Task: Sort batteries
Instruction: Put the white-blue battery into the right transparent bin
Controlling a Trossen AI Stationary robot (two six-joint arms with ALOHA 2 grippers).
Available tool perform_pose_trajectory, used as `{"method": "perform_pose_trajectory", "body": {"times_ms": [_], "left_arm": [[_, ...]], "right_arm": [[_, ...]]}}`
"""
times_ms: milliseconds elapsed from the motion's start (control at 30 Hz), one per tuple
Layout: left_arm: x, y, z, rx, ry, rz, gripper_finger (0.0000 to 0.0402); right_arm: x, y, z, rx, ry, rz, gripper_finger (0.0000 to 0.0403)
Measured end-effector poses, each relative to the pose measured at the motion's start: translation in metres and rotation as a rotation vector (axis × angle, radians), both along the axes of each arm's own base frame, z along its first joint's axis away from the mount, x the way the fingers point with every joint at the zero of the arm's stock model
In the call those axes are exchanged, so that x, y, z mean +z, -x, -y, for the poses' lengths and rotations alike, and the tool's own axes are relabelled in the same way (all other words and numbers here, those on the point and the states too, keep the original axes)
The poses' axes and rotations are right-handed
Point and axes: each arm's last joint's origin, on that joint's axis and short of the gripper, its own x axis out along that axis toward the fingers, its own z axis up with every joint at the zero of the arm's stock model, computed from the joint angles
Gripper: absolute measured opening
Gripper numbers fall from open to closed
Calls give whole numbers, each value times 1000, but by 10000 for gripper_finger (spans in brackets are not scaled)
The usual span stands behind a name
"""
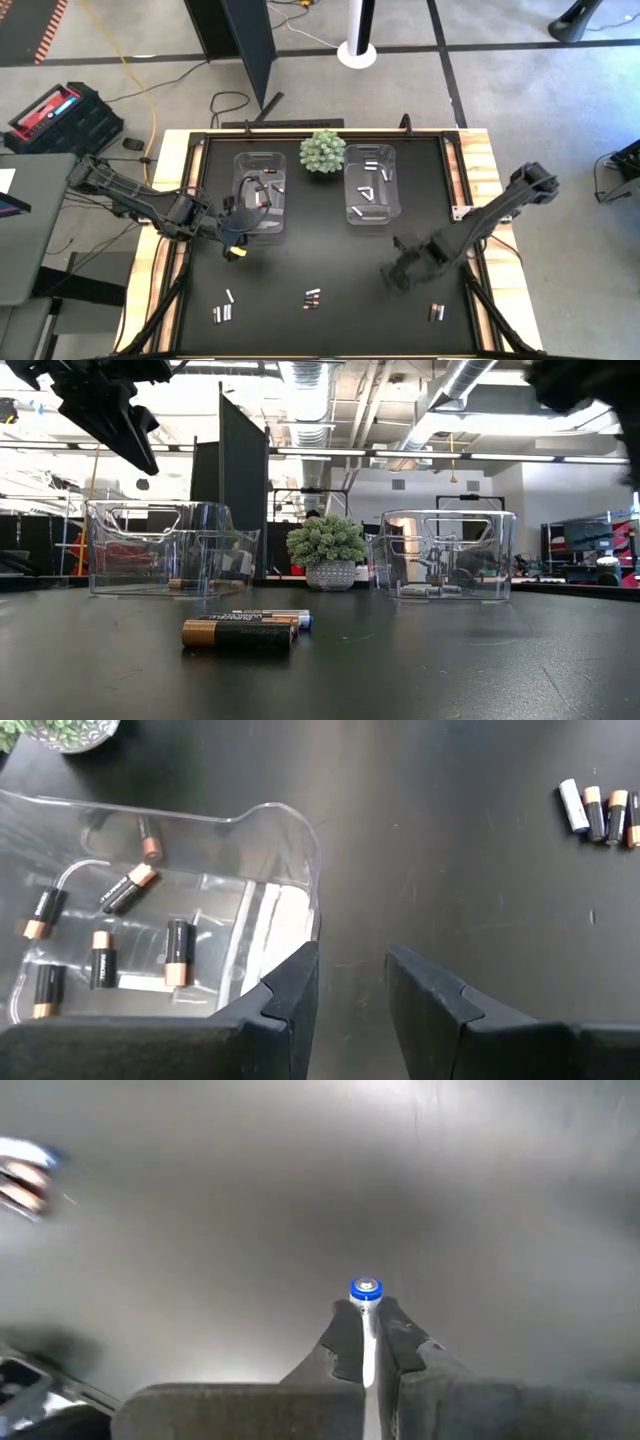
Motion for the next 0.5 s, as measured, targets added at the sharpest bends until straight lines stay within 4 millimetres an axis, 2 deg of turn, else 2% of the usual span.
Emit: {"method": "perform_pose_trajectory", "body": {"times_ms": [233,367,500], "left_arm": [[0,-1,0,47,30,19,112],[1,-1,-2,101,31,37,112],[1,-1,-4,130,40,43,112]], "right_arm": [[34,-7,64,67,77,179,7],[45,-14,99,105,143,266,7],[52,-17,124,158,191,287,6]]}}
